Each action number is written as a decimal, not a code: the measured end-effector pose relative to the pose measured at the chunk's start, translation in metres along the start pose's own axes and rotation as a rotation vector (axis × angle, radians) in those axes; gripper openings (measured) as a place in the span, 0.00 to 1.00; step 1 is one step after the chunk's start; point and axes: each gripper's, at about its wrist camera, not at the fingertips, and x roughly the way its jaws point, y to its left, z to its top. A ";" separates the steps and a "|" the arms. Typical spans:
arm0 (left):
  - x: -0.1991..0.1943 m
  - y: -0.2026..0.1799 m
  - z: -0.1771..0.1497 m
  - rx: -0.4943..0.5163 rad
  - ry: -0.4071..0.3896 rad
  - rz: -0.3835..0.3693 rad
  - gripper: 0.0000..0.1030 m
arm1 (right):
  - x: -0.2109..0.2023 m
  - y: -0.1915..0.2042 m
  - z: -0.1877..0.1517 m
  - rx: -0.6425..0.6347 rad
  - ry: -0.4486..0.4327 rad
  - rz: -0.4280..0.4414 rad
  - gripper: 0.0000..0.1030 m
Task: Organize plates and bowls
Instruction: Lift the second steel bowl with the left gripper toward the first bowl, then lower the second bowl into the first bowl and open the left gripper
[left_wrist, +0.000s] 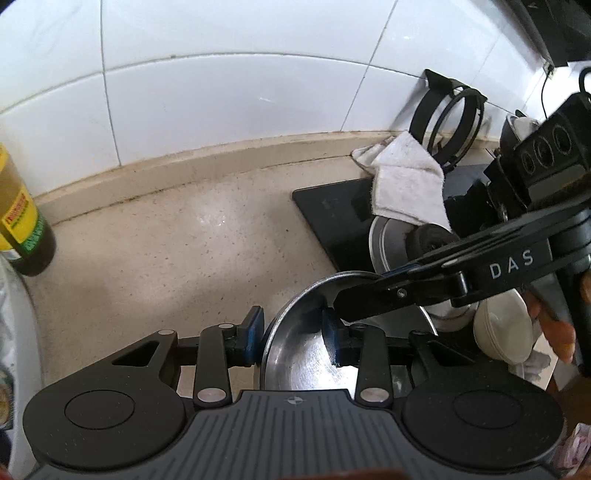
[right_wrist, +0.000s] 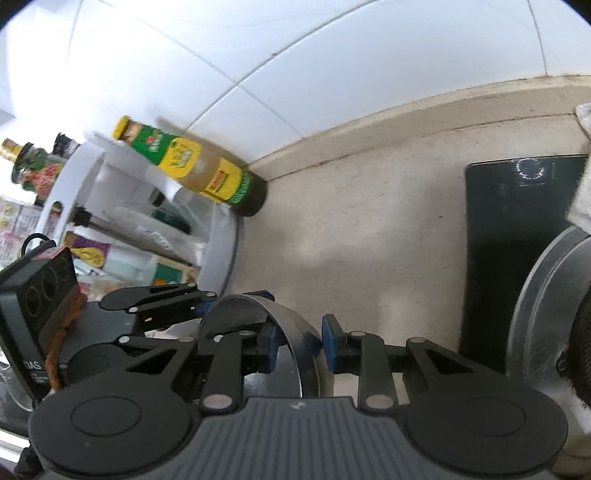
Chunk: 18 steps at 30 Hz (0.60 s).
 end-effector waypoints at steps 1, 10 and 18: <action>-0.005 -0.001 -0.002 0.005 -0.001 0.004 0.40 | -0.001 0.004 -0.002 -0.010 0.001 0.004 0.24; -0.046 -0.007 -0.038 -0.013 -0.014 0.043 0.39 | -0.007 0.037 -0.024 -0.069 0.039 0.069 0.24; -0.039 0.004 -0.081 -0.086 0.042 0.063 0.39 | 0.026 0.044 -0.054 -0.103 0.144 0.052 0.24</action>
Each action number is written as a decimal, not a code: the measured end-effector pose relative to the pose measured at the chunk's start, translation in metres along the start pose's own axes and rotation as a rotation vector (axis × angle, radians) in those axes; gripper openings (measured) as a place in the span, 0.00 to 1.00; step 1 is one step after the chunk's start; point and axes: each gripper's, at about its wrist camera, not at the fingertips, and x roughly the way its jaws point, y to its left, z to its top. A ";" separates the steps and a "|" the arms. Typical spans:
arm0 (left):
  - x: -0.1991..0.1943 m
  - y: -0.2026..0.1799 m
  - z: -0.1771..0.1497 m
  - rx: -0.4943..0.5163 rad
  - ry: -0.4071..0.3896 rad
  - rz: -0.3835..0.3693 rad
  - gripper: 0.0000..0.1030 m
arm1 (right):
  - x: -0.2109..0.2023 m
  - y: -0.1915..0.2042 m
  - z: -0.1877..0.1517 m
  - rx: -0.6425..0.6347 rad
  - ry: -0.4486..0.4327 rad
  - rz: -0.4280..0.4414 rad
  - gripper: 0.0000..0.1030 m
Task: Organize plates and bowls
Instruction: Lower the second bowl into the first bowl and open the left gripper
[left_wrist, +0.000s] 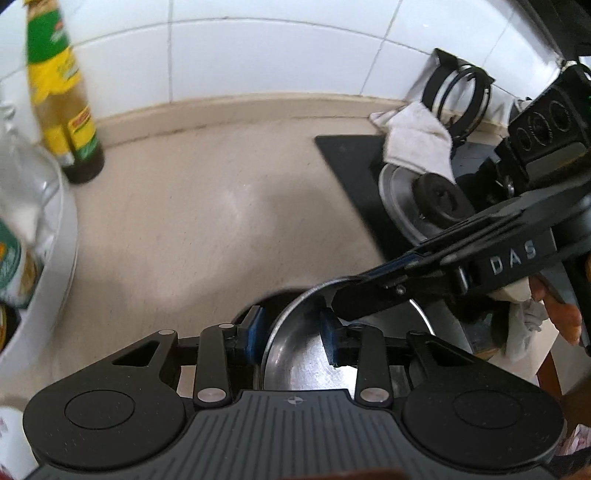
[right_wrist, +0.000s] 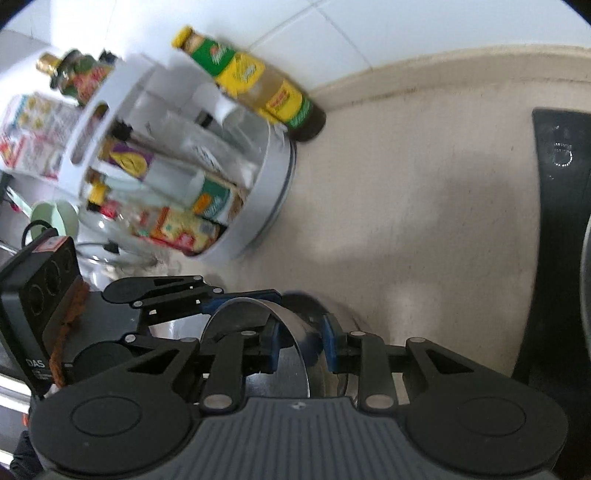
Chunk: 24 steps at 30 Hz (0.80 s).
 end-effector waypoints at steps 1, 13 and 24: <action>0.000 0.002 -0.002 -0.009 -0.002 0.004 0.40 | 0.004 0.002 -0.001 -0.011 0.005 -0.007 0.25; -0.011 0.006 -0.016 -0.019 -0.031 0.029 0.48 | 0.008 0.012 -0.004 -0.104 0.012 -0.039 0.25; -0.019 0.007 -0.021 -0.003 -0.080 0.046 0.69 | 0.001 0.011 -0.003 -0.136 -0.018 -0.074 0.30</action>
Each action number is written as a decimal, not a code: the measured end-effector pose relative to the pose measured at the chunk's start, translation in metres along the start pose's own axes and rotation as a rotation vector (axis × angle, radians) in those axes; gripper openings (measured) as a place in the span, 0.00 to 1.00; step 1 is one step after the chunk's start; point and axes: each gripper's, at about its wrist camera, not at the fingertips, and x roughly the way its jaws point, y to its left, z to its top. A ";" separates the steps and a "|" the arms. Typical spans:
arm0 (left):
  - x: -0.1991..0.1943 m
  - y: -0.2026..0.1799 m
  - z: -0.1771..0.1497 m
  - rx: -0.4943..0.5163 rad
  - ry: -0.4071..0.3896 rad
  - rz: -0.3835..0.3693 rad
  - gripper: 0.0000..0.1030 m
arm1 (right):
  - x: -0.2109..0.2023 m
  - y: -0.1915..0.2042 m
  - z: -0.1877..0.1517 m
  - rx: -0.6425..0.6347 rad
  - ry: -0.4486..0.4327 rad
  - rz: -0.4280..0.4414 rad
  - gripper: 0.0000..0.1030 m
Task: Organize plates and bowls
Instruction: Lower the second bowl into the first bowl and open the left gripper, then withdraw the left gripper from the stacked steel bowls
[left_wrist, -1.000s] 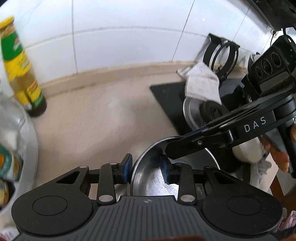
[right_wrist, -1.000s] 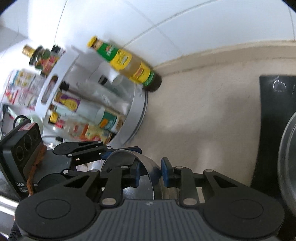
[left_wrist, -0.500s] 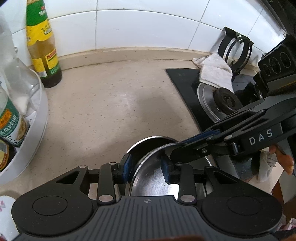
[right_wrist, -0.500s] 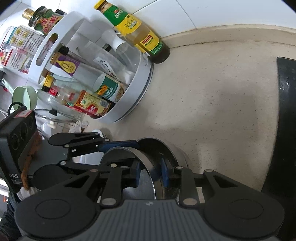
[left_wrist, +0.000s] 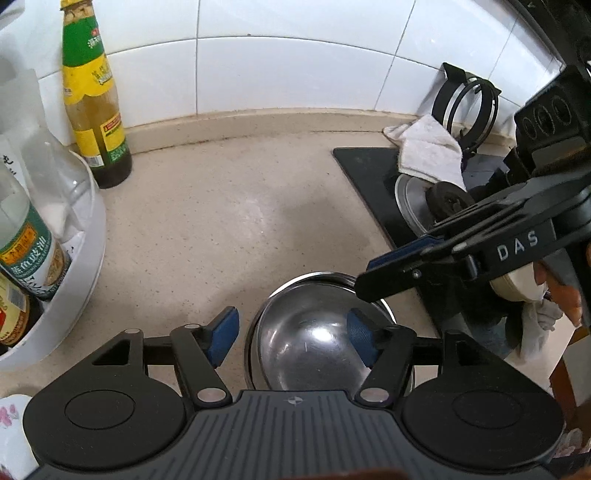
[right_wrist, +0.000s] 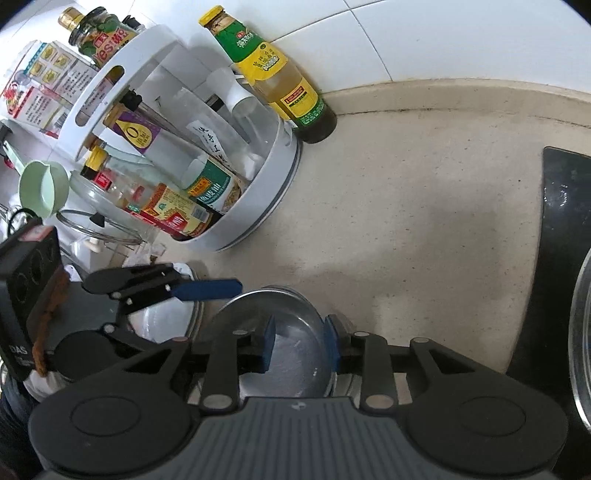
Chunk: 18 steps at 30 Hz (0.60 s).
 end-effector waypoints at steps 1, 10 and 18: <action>-0.001 0.001 0.000 -0.003 -0.002 0.000 0.70 | 0.000 0.000 0.000 -0.006 -0.001 -0.006 0.32; -0.017 0.006 -0.017 0.014 -0.076 0.001 0.76 | -0.011 0.013 -0.011 -0.159 -0.014 -0.013 0.42; -0.048 -0.024 -0.058 0.324 -0.248 0.126 0.85 | -0.027 0.025 -0.041 -0.407 -0.043 -0.048 0.79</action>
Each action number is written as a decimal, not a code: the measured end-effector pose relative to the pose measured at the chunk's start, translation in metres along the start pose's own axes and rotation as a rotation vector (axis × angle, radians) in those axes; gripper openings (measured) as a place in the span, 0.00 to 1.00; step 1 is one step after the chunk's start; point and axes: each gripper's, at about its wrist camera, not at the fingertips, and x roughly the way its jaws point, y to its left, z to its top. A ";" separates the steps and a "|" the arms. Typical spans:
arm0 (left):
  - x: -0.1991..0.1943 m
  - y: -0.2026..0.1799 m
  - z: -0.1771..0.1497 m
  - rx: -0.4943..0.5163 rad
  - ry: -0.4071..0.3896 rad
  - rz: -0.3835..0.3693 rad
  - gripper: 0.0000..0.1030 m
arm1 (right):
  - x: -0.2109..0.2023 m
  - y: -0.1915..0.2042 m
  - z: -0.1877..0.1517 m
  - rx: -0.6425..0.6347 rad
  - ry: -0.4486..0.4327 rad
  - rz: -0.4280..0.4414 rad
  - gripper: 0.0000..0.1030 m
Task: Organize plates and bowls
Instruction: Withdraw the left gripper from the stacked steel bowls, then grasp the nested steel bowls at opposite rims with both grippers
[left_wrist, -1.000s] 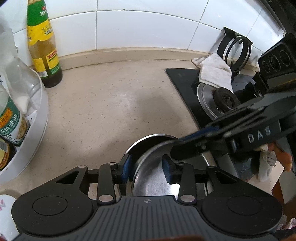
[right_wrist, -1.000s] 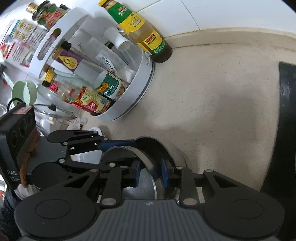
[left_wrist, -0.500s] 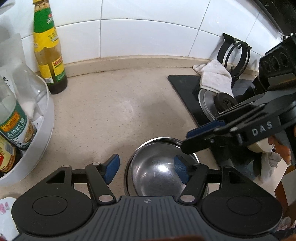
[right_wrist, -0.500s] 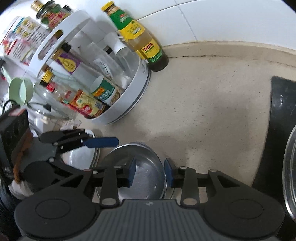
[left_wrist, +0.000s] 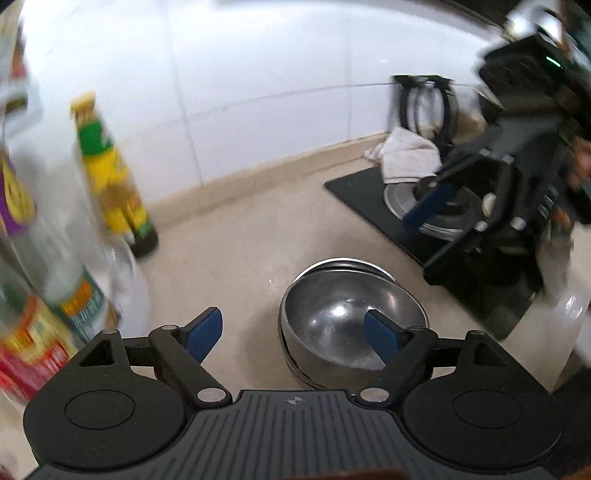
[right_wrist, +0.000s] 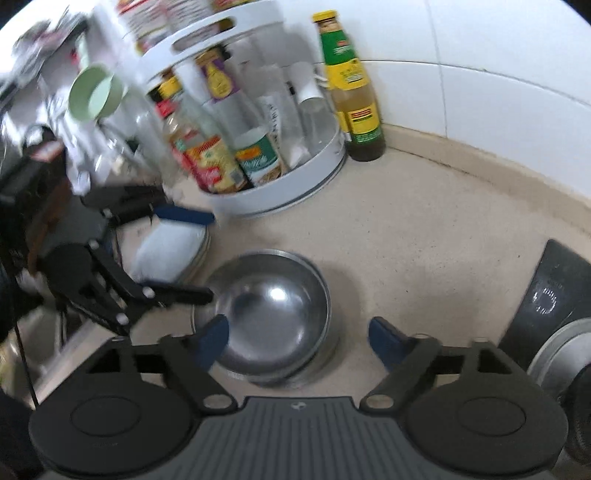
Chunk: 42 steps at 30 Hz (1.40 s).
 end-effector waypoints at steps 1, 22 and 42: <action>-0.003 -0.005 -0.002 0.021 -0.027 -0.005 0.85 | 0.000 0.001 -0.002 -0.012 0.001 -0.001 0.79; 0.059 0.008 -0.040 -0.230 -0.193 -0.068 0.79 | 0.000 -0.015 -0.006 0.048 -0.051 -0.019 0.79; 0.028 0.006 -0.040 -0.034 -0.284 -0.024 0.89 | -0.012 -0.017 -0.012 0.010 -0.038 -0.058 0.79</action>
